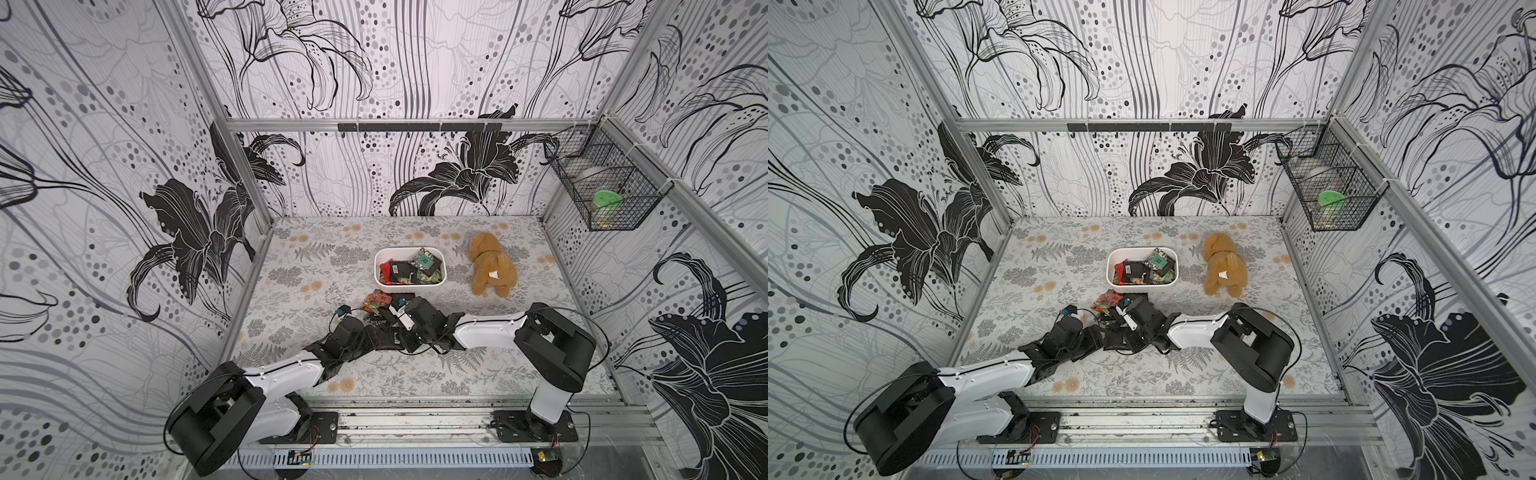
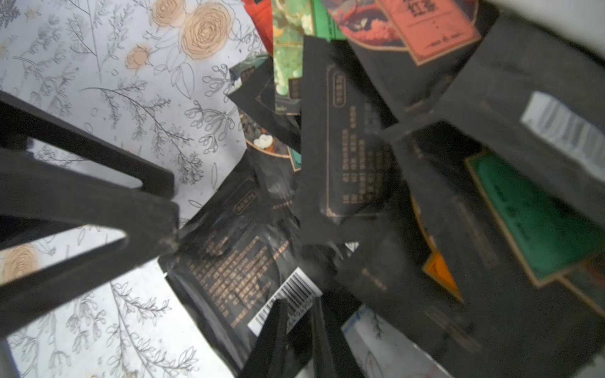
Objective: Put the tea bags into the storage box
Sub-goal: Pick up the tea bag from the center of the board.
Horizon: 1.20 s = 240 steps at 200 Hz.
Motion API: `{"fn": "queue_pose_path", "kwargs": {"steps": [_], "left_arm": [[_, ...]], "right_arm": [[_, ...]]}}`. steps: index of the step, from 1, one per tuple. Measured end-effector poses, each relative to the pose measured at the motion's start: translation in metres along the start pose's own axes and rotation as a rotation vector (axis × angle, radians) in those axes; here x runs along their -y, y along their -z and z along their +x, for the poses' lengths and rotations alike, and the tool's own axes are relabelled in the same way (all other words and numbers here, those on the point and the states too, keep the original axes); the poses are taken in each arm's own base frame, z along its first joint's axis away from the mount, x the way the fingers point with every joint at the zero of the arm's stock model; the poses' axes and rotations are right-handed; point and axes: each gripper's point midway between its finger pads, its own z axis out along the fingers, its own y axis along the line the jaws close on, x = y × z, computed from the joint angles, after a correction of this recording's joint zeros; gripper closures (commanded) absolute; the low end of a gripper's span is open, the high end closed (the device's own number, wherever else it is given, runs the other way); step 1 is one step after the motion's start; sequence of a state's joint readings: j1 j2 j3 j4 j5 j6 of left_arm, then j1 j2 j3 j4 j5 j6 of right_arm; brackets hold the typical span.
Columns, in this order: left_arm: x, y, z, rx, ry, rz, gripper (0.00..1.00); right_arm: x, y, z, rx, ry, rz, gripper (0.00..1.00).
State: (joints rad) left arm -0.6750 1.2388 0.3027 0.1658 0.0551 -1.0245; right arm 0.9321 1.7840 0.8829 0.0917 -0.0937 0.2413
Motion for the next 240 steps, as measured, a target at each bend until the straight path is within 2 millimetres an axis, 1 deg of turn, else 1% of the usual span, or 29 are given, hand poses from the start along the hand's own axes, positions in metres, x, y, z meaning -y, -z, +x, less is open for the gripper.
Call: {"fn": "queue_pose_path", "kwargs": {"steps": [25, 50, 85, 110, 127, 150, 161, 173, 186, 206, 215, 240], "left_arm": [[0.012, -0.008, 0.007, -0.013, -0.002, 0.035, 0.49], [0.020, -0.015, 0.011, -0.018, 0.005, 0.063, 0.55], [0.029, -0.020, 0.021, -0.035, 0.020, 0.099, 0.59], [0.030, -0.022, 0.025, -0.043, 0.035, 0.104, 0.67], [0.030, -0.023, 0.027, -0.050, 0.036, 0.104, 0.71], [0.028, -0.024, 0.029, -0.060, 0.042, 0.096, 0.81], [0.026, -0.024, 0.031, -0.066, 0.042, 0.090, 0.89], [0.024, -0.024, 0.032, -0.073, 0.043, 0.081, 0.95], [0.024, -0.022, 0.033, -0.076, 0.045, 0.077, 1.00], [0.021, -0.018, 0.035, -0.085, 0.043, 0.063, 1.00], [0.021, -0.014, 0.035, -0.087, 0.042, 0.058, 1.00], [0.021, -0.002, 0.036, -0.094, 0.034, 0.054, 1.00]], "right_arm": [[0.000, 0.000, 0.000, -0.002, 0.000, 0.000, 0.82], [0.000, 0.000, 0.001, -0.003, 0.002, 0.001, 0.83], [-0.003, -0.002, 0.000, -0.009, 0.004, -0.014, 0.85], [-0.004, -0.003, -0.001, -0.010, 0.003, -0.021, 0.87], [-0.004, -0.003, -0.001, -0.011, 0.003, -0.024, 0.87], [-0.005, -0.003, -0.001, -0.011, 0.003, -0.025, 0.86], [-0.005, -0.003, -0.001, -0.011, 0.003, -0.028, 0.86], [-0.006, -0.003, -0.001, -0.013, 0.004, -0.035, 0.86], [-0.007, -0.003, 0.000, -0.014, 0.004, -0.042, 0.85], [-0.009, -0.001, 0.002, -0.010, 0.006, -0.050, 0.82], [-0.009, 0.001, 0.004, -0.008, 0.008, -0.051, 0.79], [-0.005, 0.016, 0.015, 0.007, 0.010, -0.031, 0.70]]}}
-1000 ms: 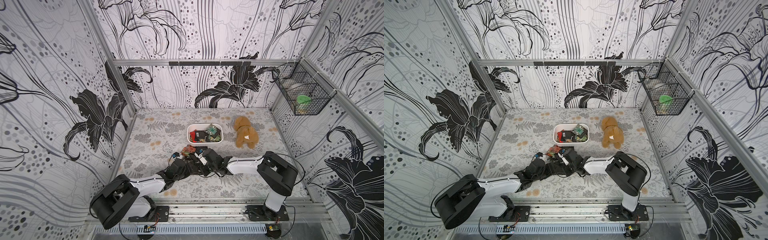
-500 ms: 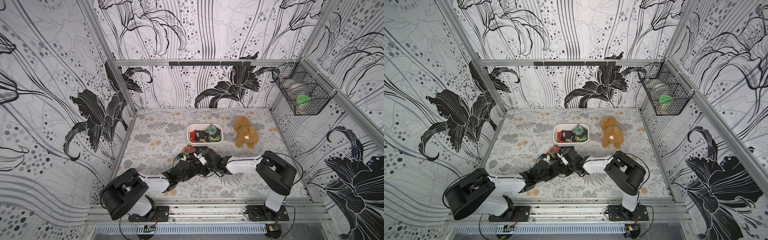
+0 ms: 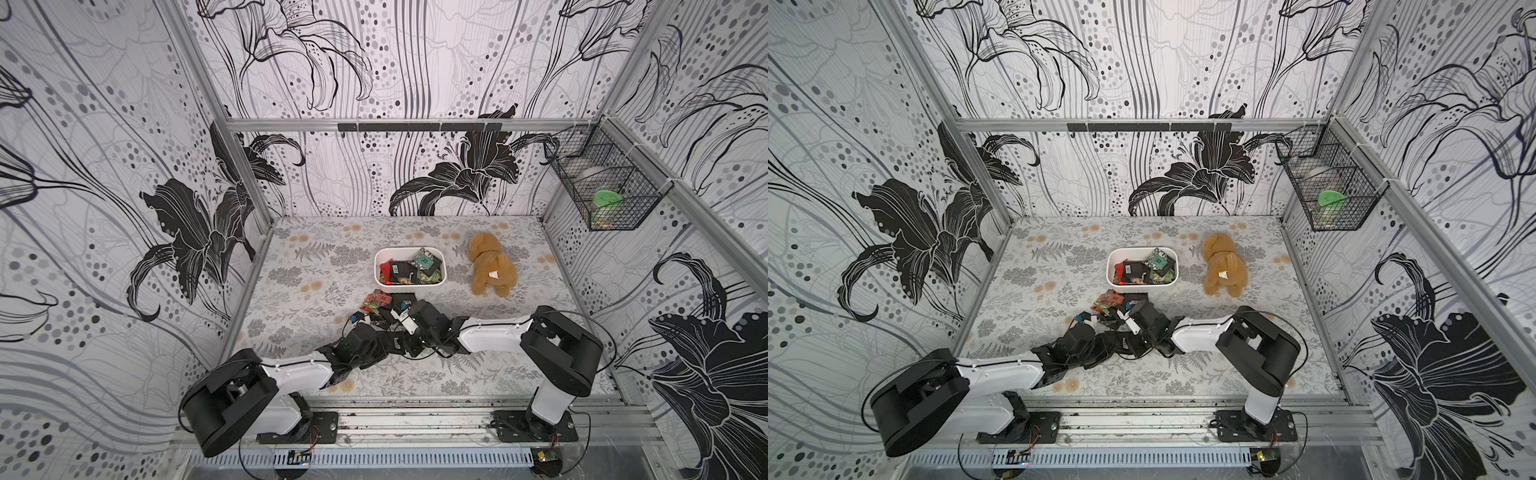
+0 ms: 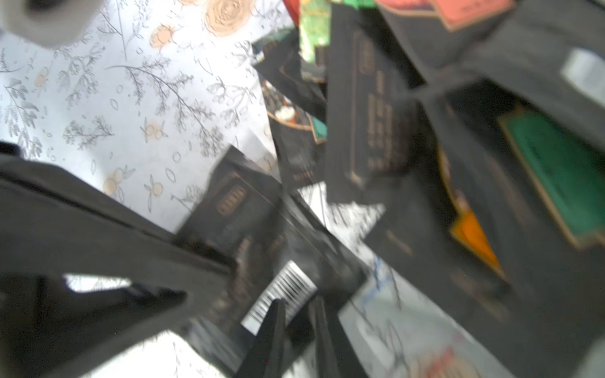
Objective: Put the tea bags into the storage box
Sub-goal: Pick up the tea bag from the center of the board, then place the tea bag in the storage box.
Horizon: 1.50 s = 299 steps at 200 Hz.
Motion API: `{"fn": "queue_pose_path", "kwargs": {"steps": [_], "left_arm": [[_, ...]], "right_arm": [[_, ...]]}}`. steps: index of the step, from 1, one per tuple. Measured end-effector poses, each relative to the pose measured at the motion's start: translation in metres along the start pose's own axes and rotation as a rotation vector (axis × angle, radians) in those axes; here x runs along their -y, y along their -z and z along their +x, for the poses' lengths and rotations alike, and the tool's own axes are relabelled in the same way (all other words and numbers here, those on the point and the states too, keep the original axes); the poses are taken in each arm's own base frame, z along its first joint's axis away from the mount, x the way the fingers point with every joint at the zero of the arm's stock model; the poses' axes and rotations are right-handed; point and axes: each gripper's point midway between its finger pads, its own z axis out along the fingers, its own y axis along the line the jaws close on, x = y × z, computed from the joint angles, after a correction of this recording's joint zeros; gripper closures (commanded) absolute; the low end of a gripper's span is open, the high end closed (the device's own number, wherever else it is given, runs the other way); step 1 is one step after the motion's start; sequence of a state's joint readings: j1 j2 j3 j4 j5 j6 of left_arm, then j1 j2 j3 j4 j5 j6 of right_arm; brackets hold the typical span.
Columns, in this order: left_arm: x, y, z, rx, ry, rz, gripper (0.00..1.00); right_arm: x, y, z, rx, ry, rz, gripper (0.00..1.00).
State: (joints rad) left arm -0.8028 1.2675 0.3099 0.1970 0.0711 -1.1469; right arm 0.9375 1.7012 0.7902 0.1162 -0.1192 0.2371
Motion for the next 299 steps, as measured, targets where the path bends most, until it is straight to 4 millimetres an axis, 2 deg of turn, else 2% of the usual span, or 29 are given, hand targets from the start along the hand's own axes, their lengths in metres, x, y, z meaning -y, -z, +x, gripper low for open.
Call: {"fn": "queue_pose_path", "kwargs": {"steps": [20, 47, 66, 108, 141, 168, 201, 249, 279, 299], "left_arm": [[0.002, 0.013, -0.002, 0.010, -0.011, 0.002, 1.00], [0.004, 0.035, -0.010, 0.054, -0.034, -0.018, 1.00], [0.014, 0.051, -0.022, 0.101, -0.054, -0.023, 1.00], [0.065, 0.082, -0.062, 0.232, -0.124, -0.009, 1.00], [0.120, 0.085, -0.101, 0.333, -0.204, -0.033, 1.00], [0.159, 0.062, -0.132, 0.362, -0.266, -0.062, 1.00], [0.174, 0.013, -0.163, 0.348, -0.306, -0.136, 1.00], [0.164, -0.056, -0.195, 0.297, -0.304, -0.219, 1.00], [0.154, -0.080, -0.210, 0.288, -0.294, -0.258, 0.98], [0.139, -0.086, -0.217, 0.276, -0.280, -0.288, 0.92]], "right_arm": [[0.003, 0.021, -0.003, 0.065, 0.005, 0.023, 0.65], [0.006, 0.058, -0.022, 0.230, 0.009, 0.052, 0.57], [0.011, 0.084, -0.032, 0.344, 0.006, 0.083, 0.50], [0.027, 0.119, -0.037, 0.496, -0.029, 0.162, 0.36], [0.036, 0.138, -0.040, 0.574, -0.066, 0.210, 0.25], [0.042, 0.147, -0.040, 0.610, -0.087, 0.236, 0.19], [0.046, 0.152, -0.039, 0.627, -0.103, 0.256, 0.17], [0.047, 0.154, -0.039, 0.634, -0.108, 0.264, 0.17], [0.047, 0.158, -0.041, 0.648, -0.110, 0.263, 0.17], [0.047, 0.160, -0.042, 0.652, -0.112, 0.266, 0.17]]}}
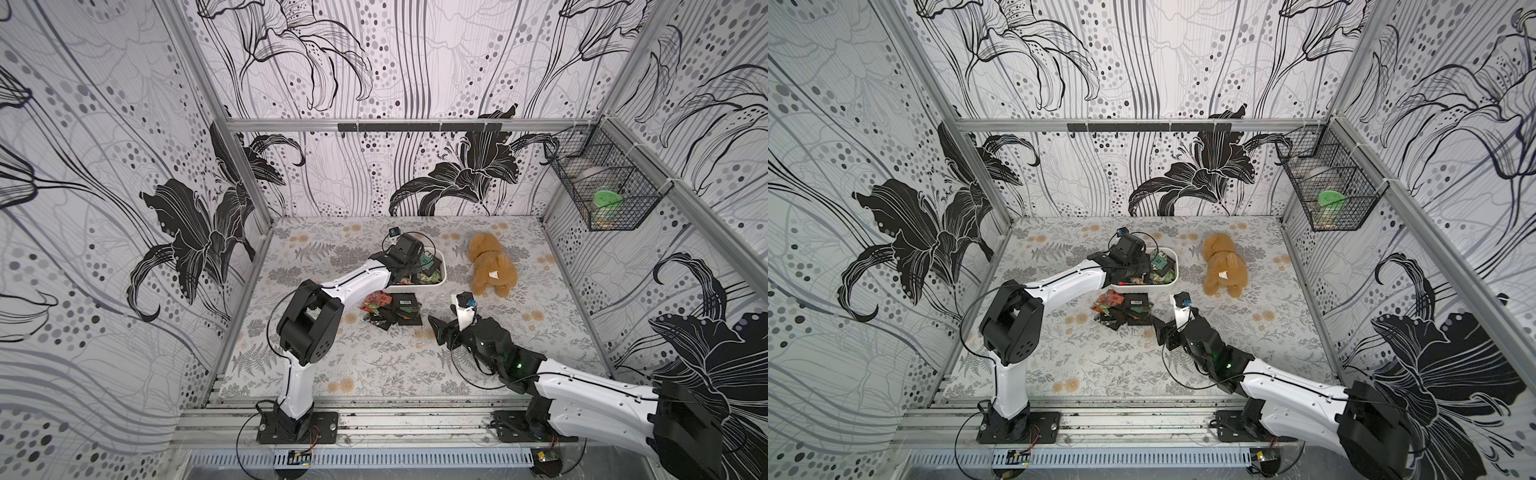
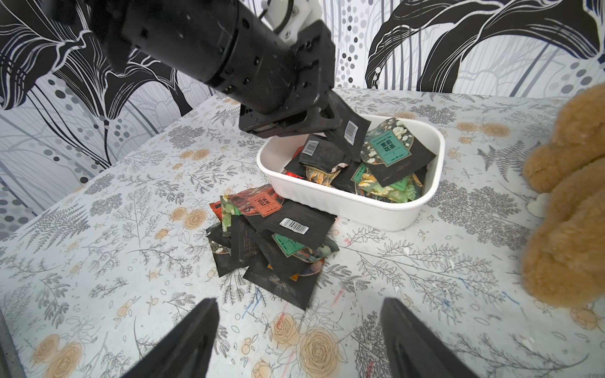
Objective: Put the tea bags into the storage box
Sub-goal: Place the tea bag in the storage box, then pick up the tea bag from the center of the board.
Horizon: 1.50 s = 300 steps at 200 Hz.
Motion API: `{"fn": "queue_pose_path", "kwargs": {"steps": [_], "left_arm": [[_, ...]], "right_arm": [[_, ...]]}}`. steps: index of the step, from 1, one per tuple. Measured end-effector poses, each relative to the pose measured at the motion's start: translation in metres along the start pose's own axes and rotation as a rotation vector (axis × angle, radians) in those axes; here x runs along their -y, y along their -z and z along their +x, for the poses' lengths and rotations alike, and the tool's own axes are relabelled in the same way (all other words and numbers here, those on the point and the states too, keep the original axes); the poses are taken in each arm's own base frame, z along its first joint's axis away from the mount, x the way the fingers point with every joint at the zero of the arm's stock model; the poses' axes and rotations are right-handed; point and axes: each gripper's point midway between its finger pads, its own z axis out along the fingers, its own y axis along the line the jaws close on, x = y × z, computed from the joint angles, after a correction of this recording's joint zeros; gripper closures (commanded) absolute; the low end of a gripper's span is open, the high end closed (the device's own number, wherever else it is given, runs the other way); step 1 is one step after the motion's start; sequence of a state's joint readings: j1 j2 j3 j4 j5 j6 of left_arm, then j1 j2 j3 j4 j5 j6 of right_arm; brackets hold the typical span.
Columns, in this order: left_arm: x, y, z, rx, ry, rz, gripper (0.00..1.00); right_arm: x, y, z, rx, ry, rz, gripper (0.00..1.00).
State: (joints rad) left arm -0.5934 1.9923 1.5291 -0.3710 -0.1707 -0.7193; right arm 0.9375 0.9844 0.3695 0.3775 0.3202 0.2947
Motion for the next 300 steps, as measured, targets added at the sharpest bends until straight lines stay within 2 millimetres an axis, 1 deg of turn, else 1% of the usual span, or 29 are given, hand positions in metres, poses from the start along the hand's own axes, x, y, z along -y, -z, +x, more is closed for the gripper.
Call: {"fn": "queue_pose_path", "kwargs": {"steps": [8, 14, 41, 49, 62, 75, 94, 120, 138, 151, 165, 187, 206, 219, 229, 240, 258, 275, 285, 300], "left_arm": [[-0.006, -0.003, 0.000, -0.009, 0.004, -0.012, 0.86], [-0.012, -0.004, -0.001, -0.013, 0.006, -0.021, 0.81], [-0.030, -0.006, 0.002, -0.035, 0.000, -0.048, 0.47], [-0.036, -0.005, 0.004, -0.042, -0.002, -0.056, 0.43], [-0.042, 0.001, 0.009, -0.058, -0.017, -0.066, 0.40], [-0.046, 0.013, 0.011, -0.062, -0.024, -0.067, 0.37], [-0.048, 0.041, 0.005, -0.031, -0.016, -0.046, 0.36], [-0.055, 0.091, -0.003, 0.039, 0.008, 0.011, 0.36], [-0.068, 0.115, 0.003, 0.067, 0.030, 0.039, 0.37], [-0.081, 0.122, 0.016, 0.066, 0.044, 0.038, 0.38], [-0.097, 0.123, 0.033, 0.056, 0.060, 0.030, 0.39], [-0.124, 0.119, 0.061, 0.023, 0.092, 0.003, 0.44], [-0.144, 0.112, 0.078, -0.004, 0.137, -0.008, 0.47], [-0.151, 0.107, 0.085, -0.021, 0.171, 0.003, 0.50], [-0.152, 0.104, 0.087, -0.032, 0.190, 0.021, 0.52], [-0.147, 0.101, 0.085, -0.038, 0.212, 0.053, 0.53], [-0.138, 0.097, 0.080, -0.034, 0.229, 0.103, 0.54], [-0.132, 0.094, 0.075, -0.032, 0.236, 0.130, 0.54], [-0.129, 0.091, 0.073, -0.033, 0.239, 0.141, 0.54], [-0.126, 0.086, 0.069, -0.030, 0.247, 0.156, 0.55]], "right_arm": [[0.001, 0.000, 0.000, -0.002, 0.001, 0.003, 0.16], [0.001, 0.000, 0.001, -0.003, 0.001, 0.004, 0.16], [0.001, 0.000, 0.003, -0.011, 0.004, 0.007, 0.16], [0.002, -0.001, 0.004, -0.016, 0.006, 0.009, 0.16], [0.003, -0.004, 0.010, -0.034, 0.012, 0.015, 0.16], [0.004, -0.007, 0.018, -0.060, 0.021, 0.022, 0.16], [0.005, -0.011, 0.026, -0.089, 0.031, 0.029, 0.16], [0.001, -0.017, 0.029, -0.116, 0.039, 0.022, 0.16], [-0.005, -0.023, 0.030, -0.135, 0.042, 0.007, 0.16], [-0.009, -0.027, 0.031, -0.148, 0.044, -0.005, 0.16], [-0.013, -0.032, 0.034, -0.171, 0.048, -0.017, 0.17], [-0.019, -0.040, 0.038, -0.207, 0.053, -0.031, 0.18], [-0.024, -0.050, 0.040, -0.246, 0.050, -0.033, 0.23], [-0.030, -0.061, 0.036, -0.272, 0.038, -0.037, 0.29], [-0.034, -0.070, 0.030, -0.282, 0.018, -0.047, 0.33], [-0.038, -0.079, 0.022, -0.283, -0.011, -0.063, 0.37], [-0.035, -0.094, 0.012, -0.284, -0.045, -0.069, 0.45], [-0.031, -0.111, 0.011, -0.305, -0.070, -0.066, 0.46], [-0.029, -0.122, 0.013, -0.322, -0.075, -0.062, 0.44], [-0.025, -0.133, 0.018, -0.348, -0.076, -0.047, 0.44]]}}
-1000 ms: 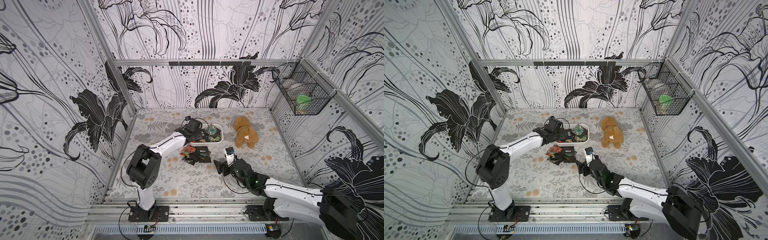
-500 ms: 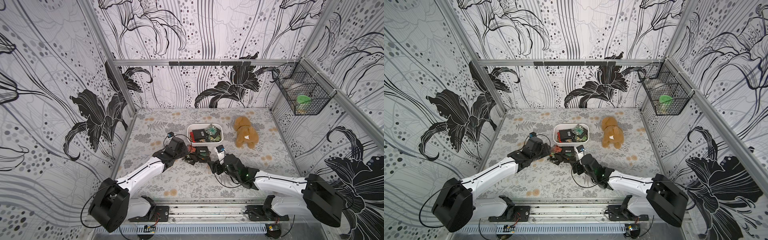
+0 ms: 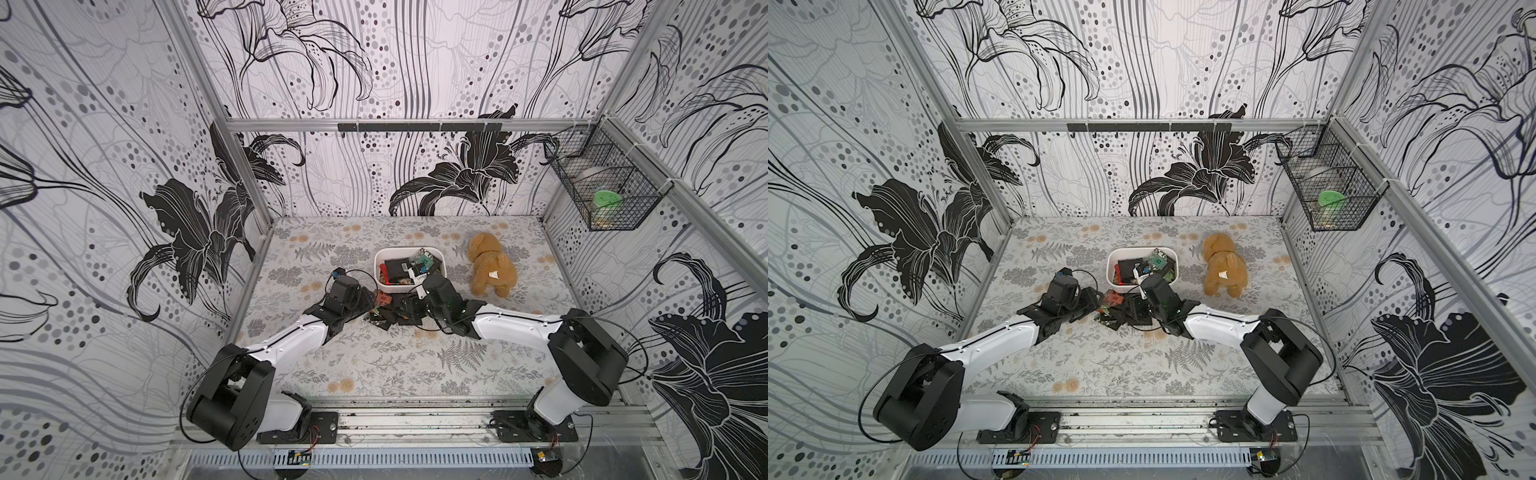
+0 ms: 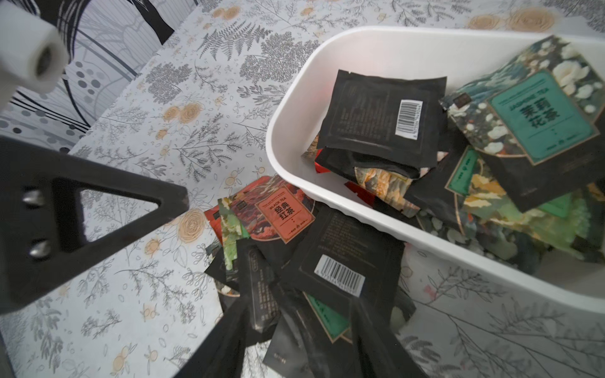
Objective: Put the tea bags into the storage box
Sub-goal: Pick up the tea bag from the center of the board.
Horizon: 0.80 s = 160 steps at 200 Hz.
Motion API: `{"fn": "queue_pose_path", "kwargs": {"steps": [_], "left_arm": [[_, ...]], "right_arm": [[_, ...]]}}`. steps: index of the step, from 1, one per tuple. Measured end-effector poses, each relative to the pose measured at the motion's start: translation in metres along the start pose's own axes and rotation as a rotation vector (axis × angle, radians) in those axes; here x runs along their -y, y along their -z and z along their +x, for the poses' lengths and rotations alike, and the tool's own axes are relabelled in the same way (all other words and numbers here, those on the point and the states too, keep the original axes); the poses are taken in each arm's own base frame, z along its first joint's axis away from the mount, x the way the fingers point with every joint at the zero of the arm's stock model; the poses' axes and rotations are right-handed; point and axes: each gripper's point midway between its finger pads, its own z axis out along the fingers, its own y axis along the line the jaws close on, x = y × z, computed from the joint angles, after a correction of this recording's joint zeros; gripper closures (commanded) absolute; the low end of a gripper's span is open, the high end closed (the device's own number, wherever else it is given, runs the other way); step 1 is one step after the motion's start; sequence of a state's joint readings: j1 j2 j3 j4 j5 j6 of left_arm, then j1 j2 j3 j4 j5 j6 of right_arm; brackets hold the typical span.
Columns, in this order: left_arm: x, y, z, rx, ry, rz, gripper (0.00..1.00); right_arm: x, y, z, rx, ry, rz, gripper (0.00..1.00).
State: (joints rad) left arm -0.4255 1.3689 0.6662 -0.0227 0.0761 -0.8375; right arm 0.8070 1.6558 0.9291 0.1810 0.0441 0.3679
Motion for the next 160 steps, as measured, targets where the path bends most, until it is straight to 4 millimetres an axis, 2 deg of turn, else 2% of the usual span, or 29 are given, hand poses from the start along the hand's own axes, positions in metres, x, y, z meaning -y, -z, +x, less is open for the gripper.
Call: {"fn": "queue_pose_path", "kwargs": {"steps": [28, 66, 116, 135, 160], "left_arm": [[0.001, -0.012, 0.001, -0.015, 0.021, 0.018, 0.57], [0.004, -0.026, 0.009, -0.050, 0.057, 0.049, 0.59], [0.036, -0.024, 0.012, -0.052, 0.103, 0.183, 0.57], [0.050, -0.025, 0.022, -0.070, 0.105, 0.218, 0.57], [0.056, -0.034, 0.036, -0.098, 0.138, 0.231, 0.57]], "right_arm": [[0.004, -0.019, 0.004, -0.036, 0.013, 0.023, 0.43], [0.013, -0.027, 0.015, -0.069, 0.007, 0.043, 0.44], [0.042, -0.029, 0.016, -0.078, -0.057, 0.072, 0.44], [0.047, -0.032, 0.018, -0.084, -0.067, 0.073, 0.45], [0.050, -0.037, 0.027, -0.110, -0.071, 0.073, 0.46]]}}
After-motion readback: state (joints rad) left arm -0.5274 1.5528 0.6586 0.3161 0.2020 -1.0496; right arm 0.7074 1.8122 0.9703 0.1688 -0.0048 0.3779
